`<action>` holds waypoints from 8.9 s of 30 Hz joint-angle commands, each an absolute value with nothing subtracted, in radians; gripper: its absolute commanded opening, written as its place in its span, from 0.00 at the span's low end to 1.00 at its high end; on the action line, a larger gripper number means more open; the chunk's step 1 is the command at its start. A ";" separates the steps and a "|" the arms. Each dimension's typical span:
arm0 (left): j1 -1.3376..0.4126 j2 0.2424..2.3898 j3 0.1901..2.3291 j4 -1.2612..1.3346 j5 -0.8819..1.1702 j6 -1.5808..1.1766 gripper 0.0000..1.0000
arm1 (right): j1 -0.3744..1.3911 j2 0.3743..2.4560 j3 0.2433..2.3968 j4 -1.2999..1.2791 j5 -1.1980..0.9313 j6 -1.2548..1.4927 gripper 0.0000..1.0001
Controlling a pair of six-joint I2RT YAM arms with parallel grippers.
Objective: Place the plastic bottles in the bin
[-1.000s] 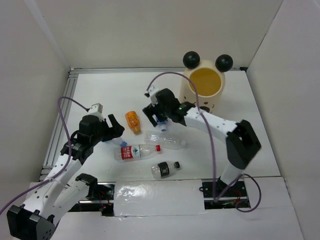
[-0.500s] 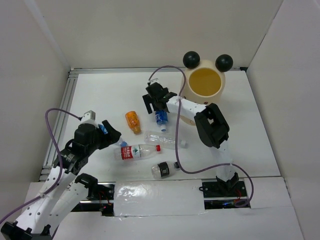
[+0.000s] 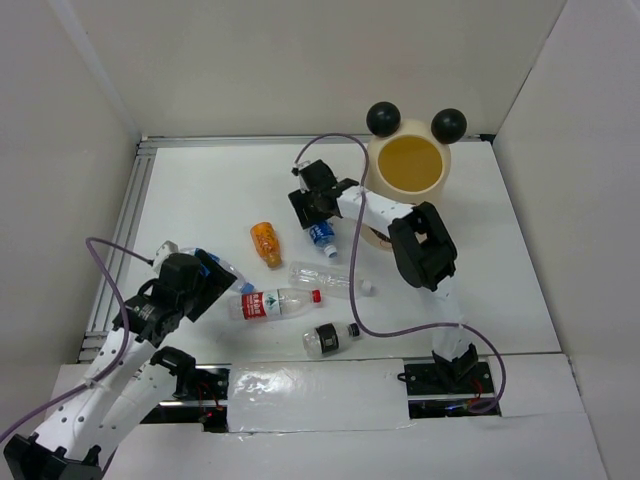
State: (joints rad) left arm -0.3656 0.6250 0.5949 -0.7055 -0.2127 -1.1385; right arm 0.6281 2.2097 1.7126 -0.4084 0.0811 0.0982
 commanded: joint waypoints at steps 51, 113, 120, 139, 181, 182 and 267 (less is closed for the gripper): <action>-0.351 1.128 0.727 -0.718 -0.546 -1.441 1.00 | -0.034 1.451 1.781 -0.693 -1.624 -1.017 1.00; -0.702 1.706 1.681 0.505 0.349 -0.408 0.07 | -0.296 1.120 1.322 -0.686 -1.043 -0.861 0.41; -0.808 1.923 1.762 0.667 -0.035 -0.292 0.21 | -0.296 1.089 1.270 -0.706 -1.023 -0.870 0.68; -0.893 1.959 1.803 0.719 -0.356 -0.149 1.00 | -0.296 1.074 1.229 -1.051 -1.210 -1.296 0.97; -0.956 0.575 0.678 -1.002 -0.437 -1.663 0.98 | 0.782 1.950 1.339 -0.440 -0.438 -0.624 0.62; -0.956 0.575 0.664 -0.979 -0.414 -1.690 0.98 | 0.782 1.950 1.362 -0.506 -0.471 -0.655 0.55; -0.953 2.105 2.221 0.815 -0.792 0.091 0.23 | -0.288 1.015 1.203 -1.313 -1.100 -1.324 0.00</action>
State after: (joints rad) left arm -0.9405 2.0781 2.1597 0.5087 -0.8005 -0.1707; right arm -0.2878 1.0451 1.2110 -1.2663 -1.1297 -1.3144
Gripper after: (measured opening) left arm 0.546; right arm 0.008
